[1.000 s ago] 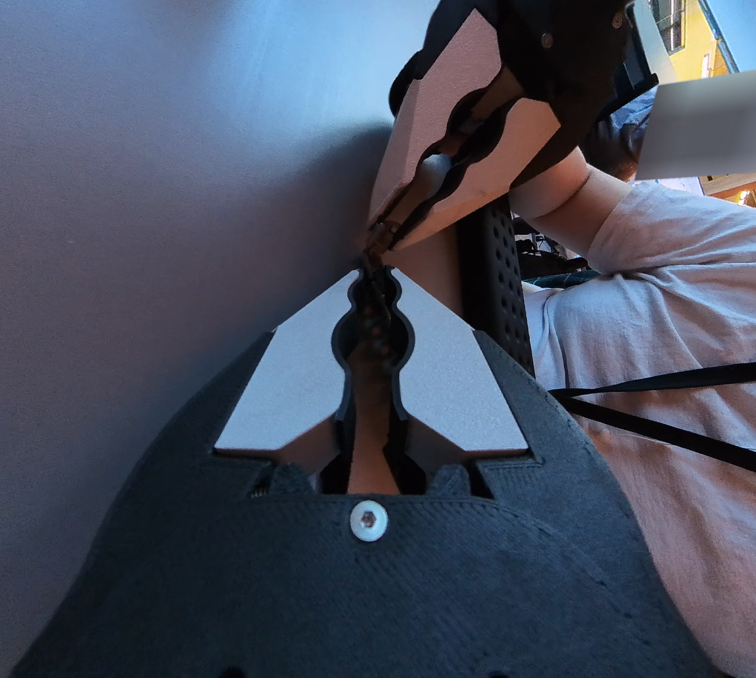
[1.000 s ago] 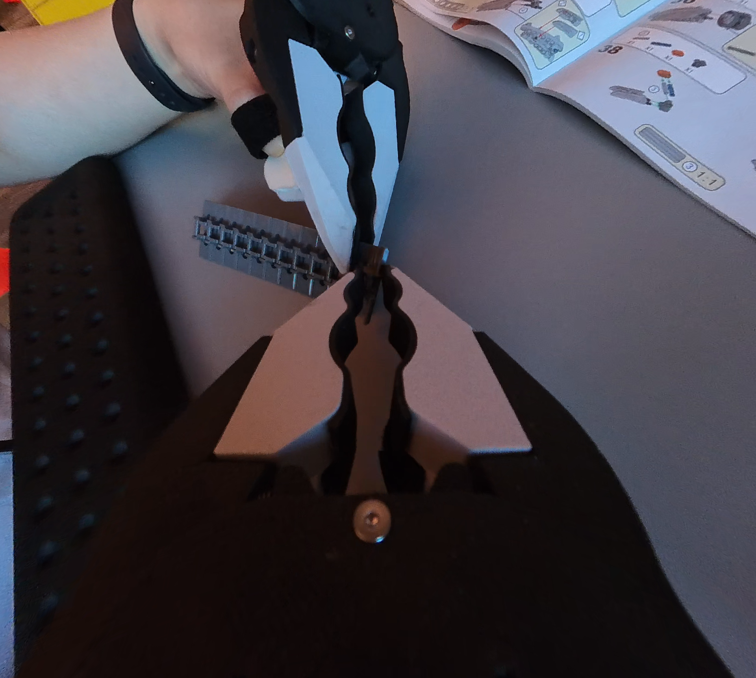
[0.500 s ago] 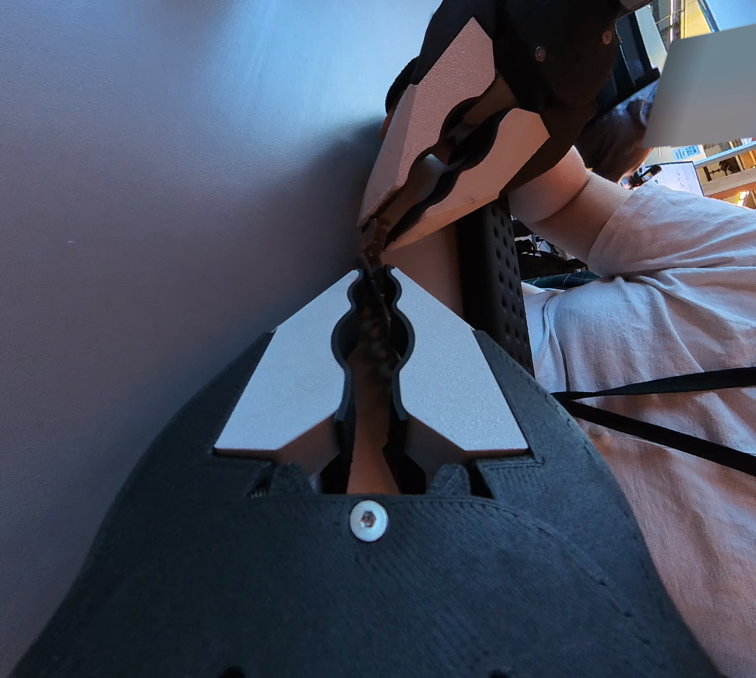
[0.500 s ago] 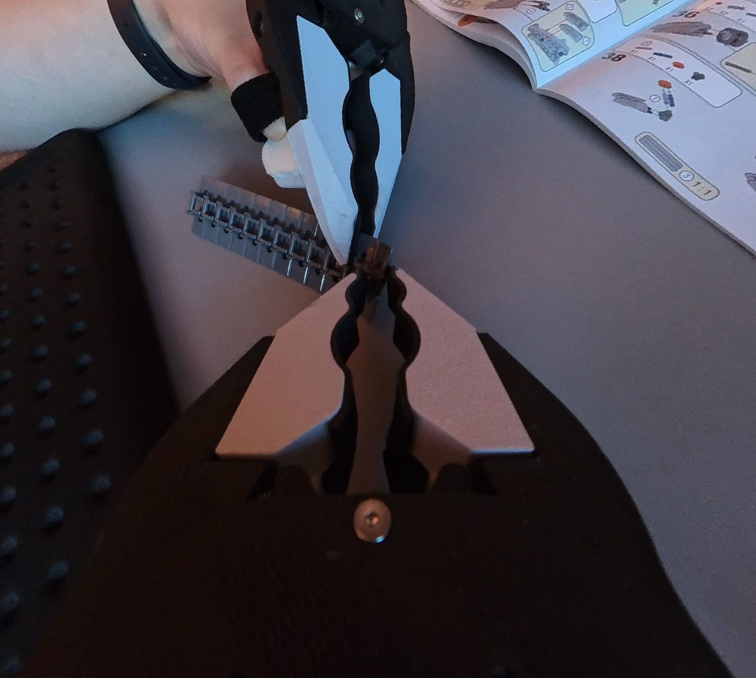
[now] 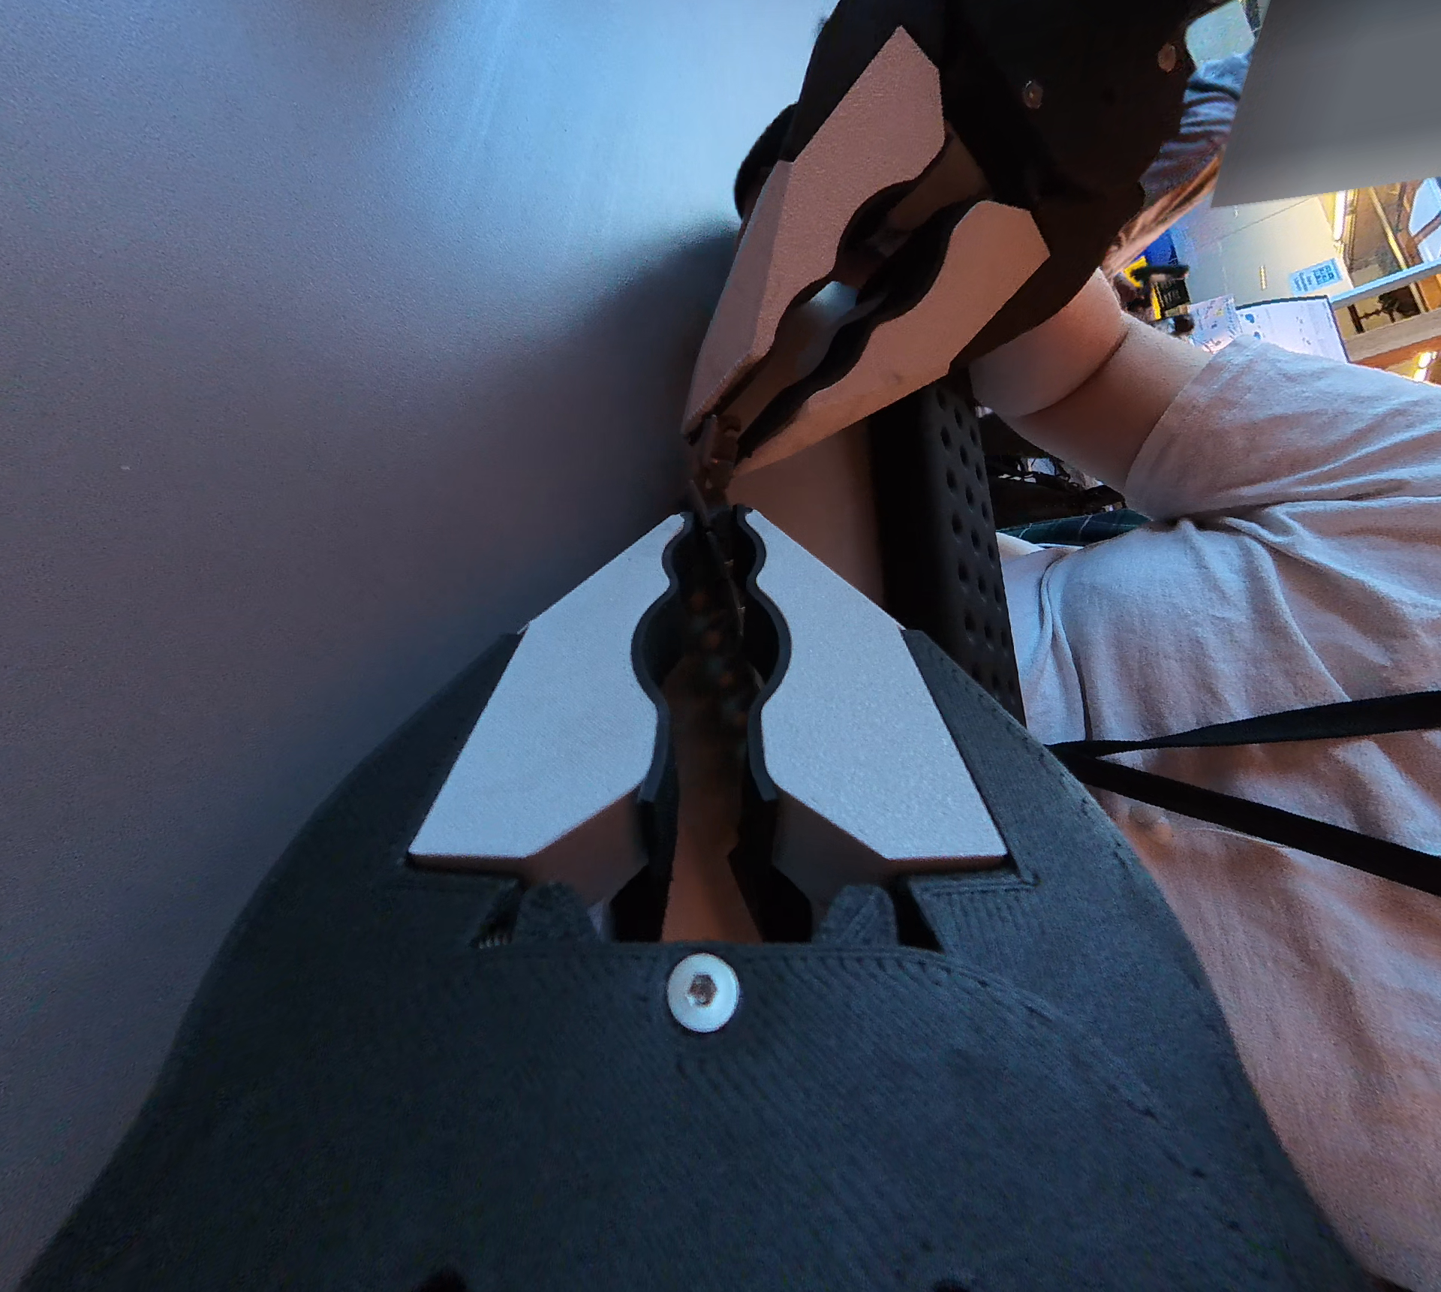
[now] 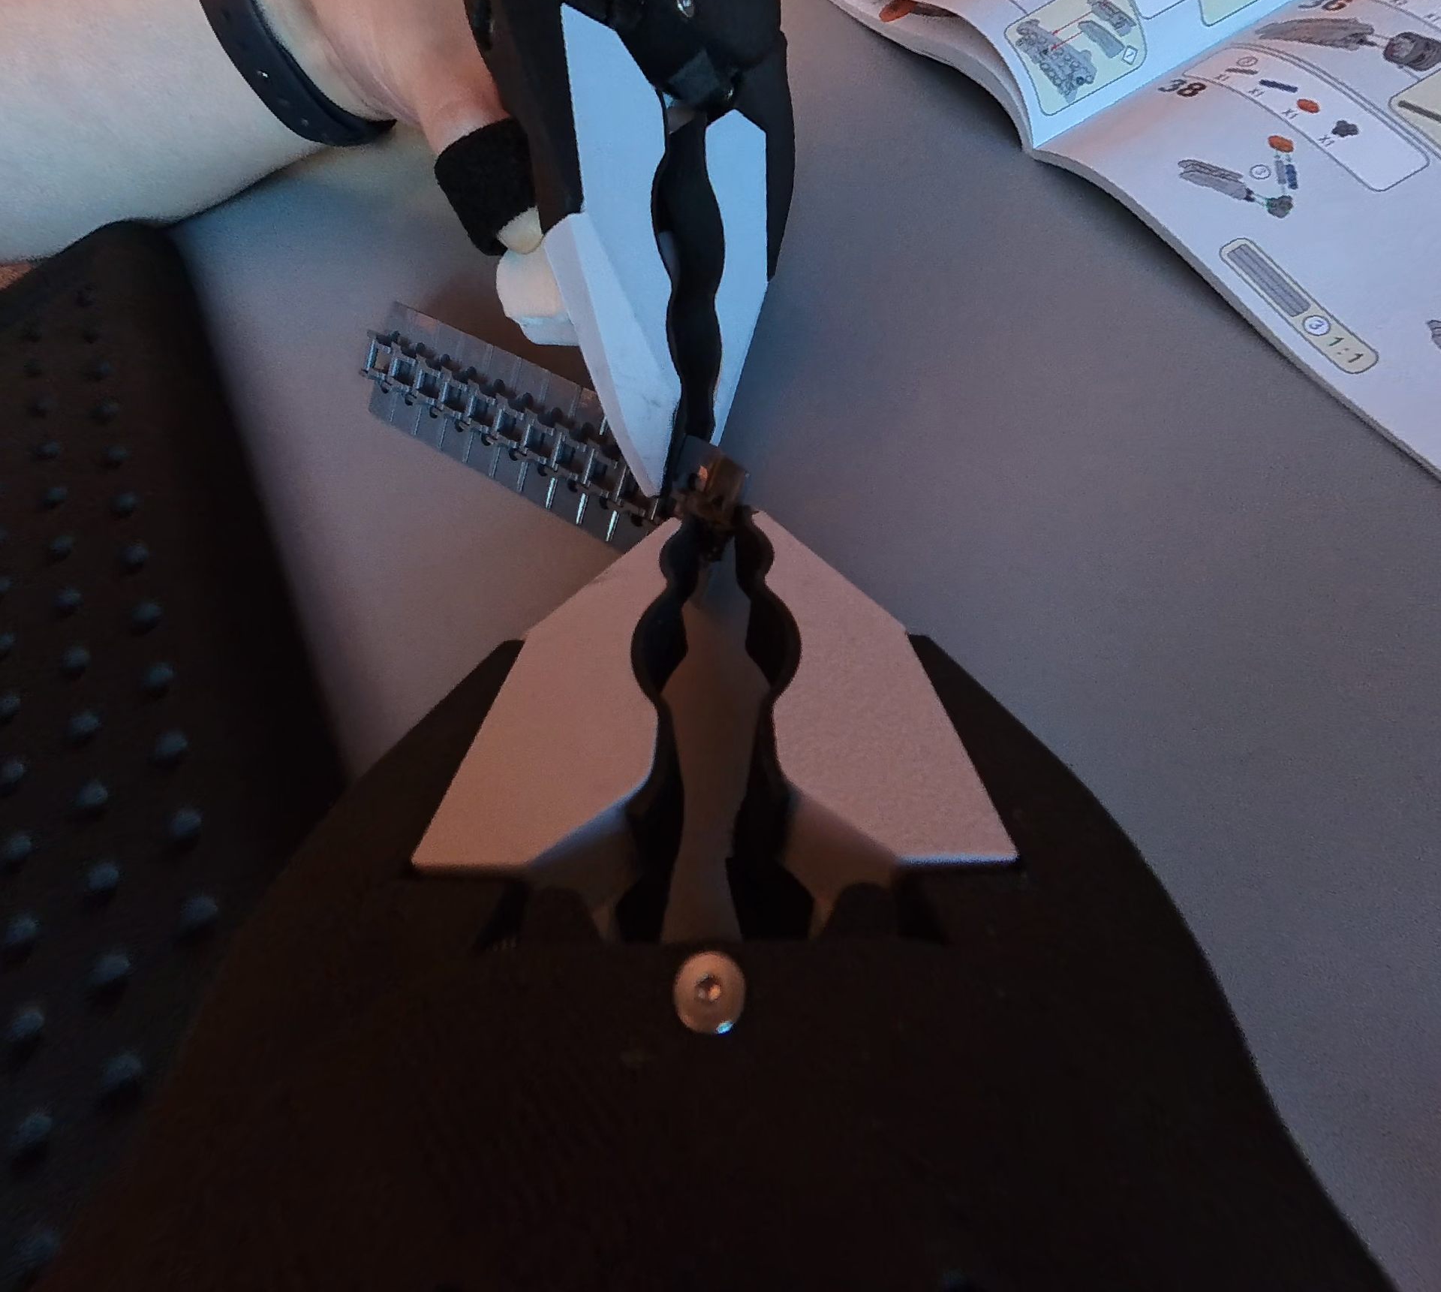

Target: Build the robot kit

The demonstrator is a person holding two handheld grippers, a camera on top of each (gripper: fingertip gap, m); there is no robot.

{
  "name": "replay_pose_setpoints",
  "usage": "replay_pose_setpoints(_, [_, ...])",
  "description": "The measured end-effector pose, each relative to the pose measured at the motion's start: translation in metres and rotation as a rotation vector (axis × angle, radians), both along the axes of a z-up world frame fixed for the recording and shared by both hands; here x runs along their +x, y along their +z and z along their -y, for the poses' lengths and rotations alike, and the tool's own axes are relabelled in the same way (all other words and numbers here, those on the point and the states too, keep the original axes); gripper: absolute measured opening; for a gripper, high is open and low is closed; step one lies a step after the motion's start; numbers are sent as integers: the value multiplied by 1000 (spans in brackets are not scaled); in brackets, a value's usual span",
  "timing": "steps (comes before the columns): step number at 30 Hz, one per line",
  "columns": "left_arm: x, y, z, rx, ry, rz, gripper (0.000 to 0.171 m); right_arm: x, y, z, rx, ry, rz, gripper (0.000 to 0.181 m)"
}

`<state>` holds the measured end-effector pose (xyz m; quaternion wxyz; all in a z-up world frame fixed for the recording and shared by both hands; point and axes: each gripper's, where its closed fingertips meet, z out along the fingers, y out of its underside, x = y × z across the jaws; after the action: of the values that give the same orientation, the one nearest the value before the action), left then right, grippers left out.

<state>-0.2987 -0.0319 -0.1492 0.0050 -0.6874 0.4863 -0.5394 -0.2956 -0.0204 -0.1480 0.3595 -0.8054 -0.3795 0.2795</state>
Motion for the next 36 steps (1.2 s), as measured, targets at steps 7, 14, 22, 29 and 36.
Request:
replay_pose_setpoints(7, [0,0,0,15,4,3,7,1,-1,0,11,-1,58,8])
replay_pose_setpoints(14, [1,1,0,5,15,20,7,2,-3,-2,62,-12,134,8])
replay_pose_setpoints(22, [1,2,3,55,-5,41,7,1,-4,1,86,-36,147,8])
replay_pose_setpoints(29, [1,1,4,112,-3,45,7,1,-4,2,101,-62,207,7])
replay_pose_setpoints(36, [1,0,5,160,-9,48,7,1,-4,2,105,-67,244,7])
